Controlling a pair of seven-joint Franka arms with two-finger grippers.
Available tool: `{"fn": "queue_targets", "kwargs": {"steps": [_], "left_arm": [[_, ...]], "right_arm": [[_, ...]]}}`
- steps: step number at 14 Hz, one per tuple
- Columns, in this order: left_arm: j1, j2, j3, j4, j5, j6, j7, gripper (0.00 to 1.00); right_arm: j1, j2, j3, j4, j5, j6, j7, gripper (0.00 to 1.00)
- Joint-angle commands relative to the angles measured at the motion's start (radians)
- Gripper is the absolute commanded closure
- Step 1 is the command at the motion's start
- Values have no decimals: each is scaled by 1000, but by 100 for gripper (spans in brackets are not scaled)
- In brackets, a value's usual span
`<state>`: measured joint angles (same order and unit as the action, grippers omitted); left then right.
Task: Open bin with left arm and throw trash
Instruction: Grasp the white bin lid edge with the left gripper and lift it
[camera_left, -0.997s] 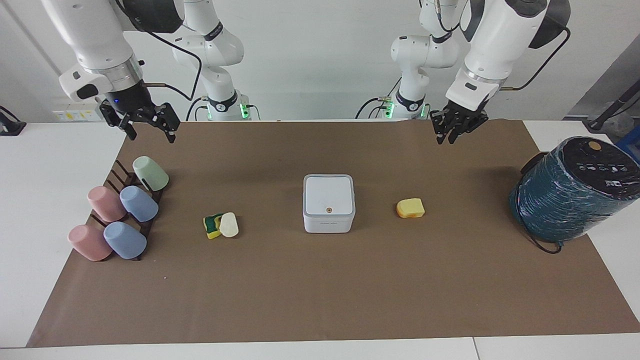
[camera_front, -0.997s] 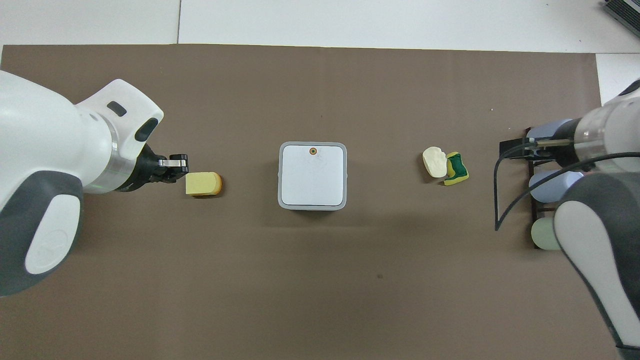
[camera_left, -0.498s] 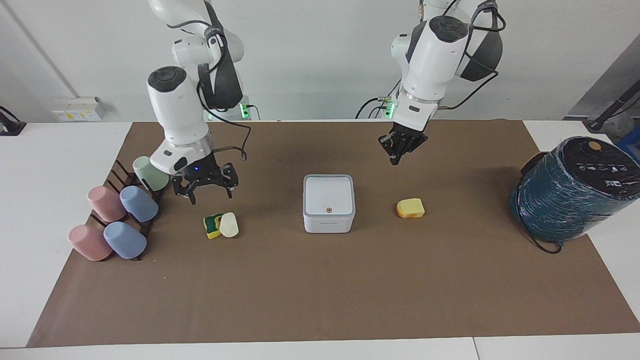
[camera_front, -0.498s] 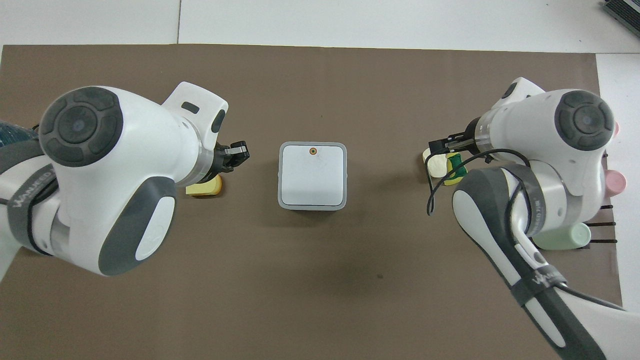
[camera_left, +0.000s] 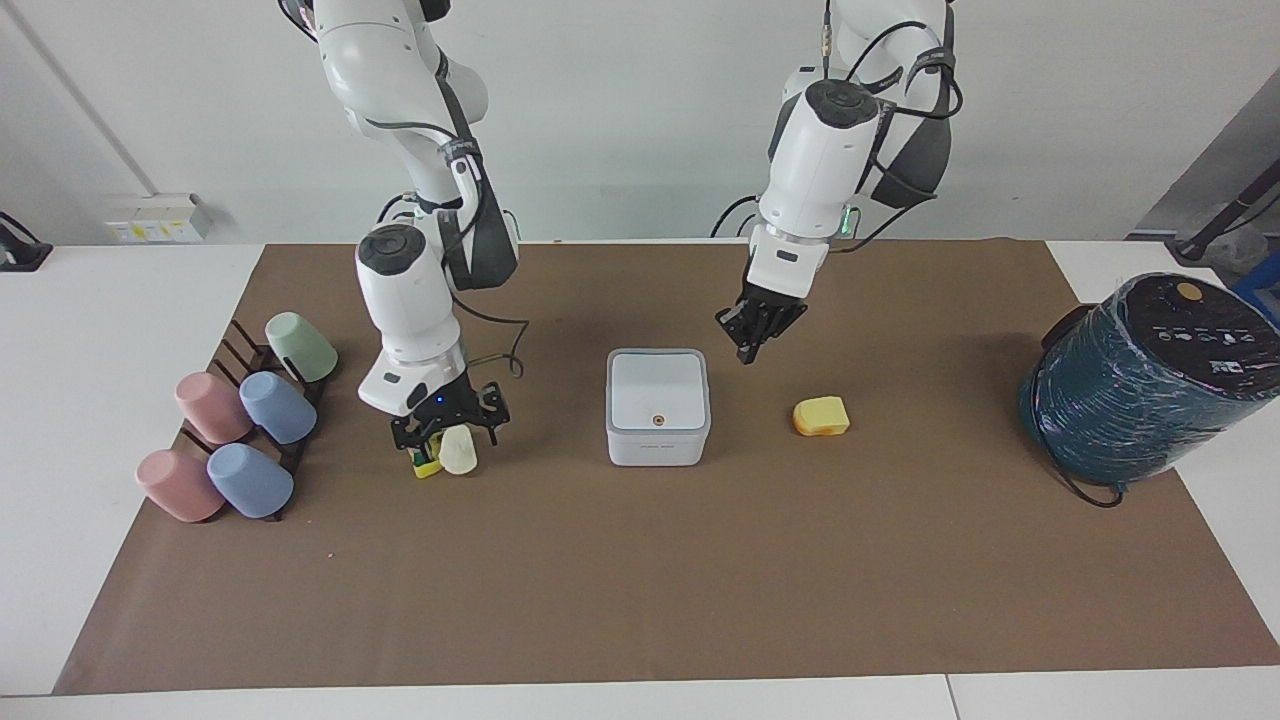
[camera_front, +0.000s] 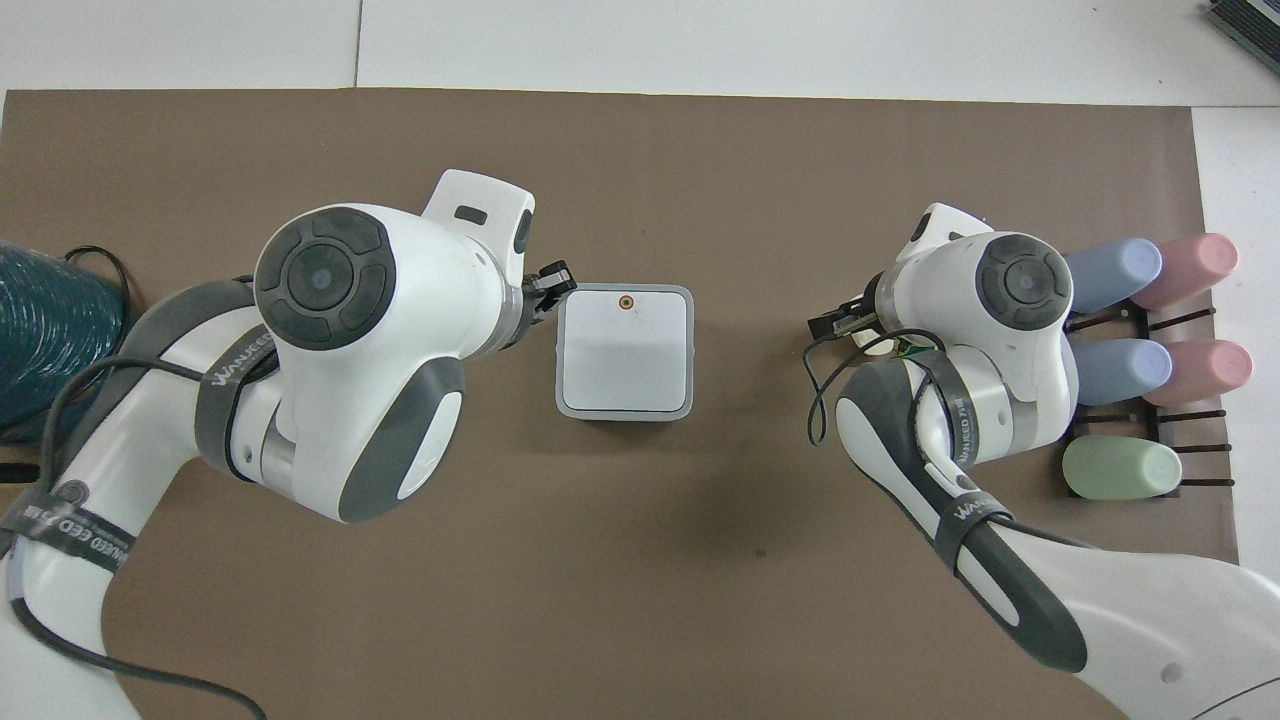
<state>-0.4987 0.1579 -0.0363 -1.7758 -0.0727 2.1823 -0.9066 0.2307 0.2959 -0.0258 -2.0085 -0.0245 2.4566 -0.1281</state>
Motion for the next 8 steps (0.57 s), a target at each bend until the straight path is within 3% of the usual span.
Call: {"fn": "queue_targets", "kwargs": {"steps": [1,2,4,6,7,8], "left_arm": [[-23,9,15,-14,-30,62,-26,100],[-24,11,15,-17,-33,71,-34,100],[-50,25,15,-40,-62,129,-61,100],[-64,40,15,-45,-65,140,-75,100],[-72,49,15,-47,-70,148,-84,100],[-77,58,15,-47,-73,157,-89,100]], "right_arm": [[-2,-35,-3,-74,-9,57,-28,0],[-2,-34,-3,-85,-11,65,-28,0],[-5,-32,-5,-91,-15,65,-28,18],[-7,-28,-5,-90,-28,67,-22,51],[-7,-26,-5,-90,-28,80,-13,80],[-7,-24,-5,-95,-28,96,2,100]]}}
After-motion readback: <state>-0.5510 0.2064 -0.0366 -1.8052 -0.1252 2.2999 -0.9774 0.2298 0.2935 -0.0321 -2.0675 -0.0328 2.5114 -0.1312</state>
